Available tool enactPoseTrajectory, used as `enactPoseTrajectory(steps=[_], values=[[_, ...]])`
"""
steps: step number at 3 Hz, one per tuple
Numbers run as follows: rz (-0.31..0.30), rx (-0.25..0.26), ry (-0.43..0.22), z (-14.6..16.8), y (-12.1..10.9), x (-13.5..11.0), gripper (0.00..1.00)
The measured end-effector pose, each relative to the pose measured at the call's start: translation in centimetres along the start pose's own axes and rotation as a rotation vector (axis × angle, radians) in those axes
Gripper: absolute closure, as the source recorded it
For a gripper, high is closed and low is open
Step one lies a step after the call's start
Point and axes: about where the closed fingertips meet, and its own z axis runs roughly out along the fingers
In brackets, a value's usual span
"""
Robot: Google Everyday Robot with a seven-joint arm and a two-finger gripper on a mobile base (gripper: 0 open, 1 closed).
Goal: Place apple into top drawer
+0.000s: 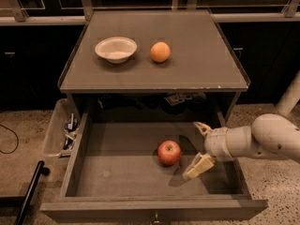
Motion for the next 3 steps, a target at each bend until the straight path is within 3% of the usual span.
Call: enactPoseTrajectory(steps=[1,3], values=[[-0.064,0.042,0.011,-5.4,-0.8,-0.8,0.0],[-0.181,0.17,0.003,-14.7,-6.2,-1.9,0.0]])
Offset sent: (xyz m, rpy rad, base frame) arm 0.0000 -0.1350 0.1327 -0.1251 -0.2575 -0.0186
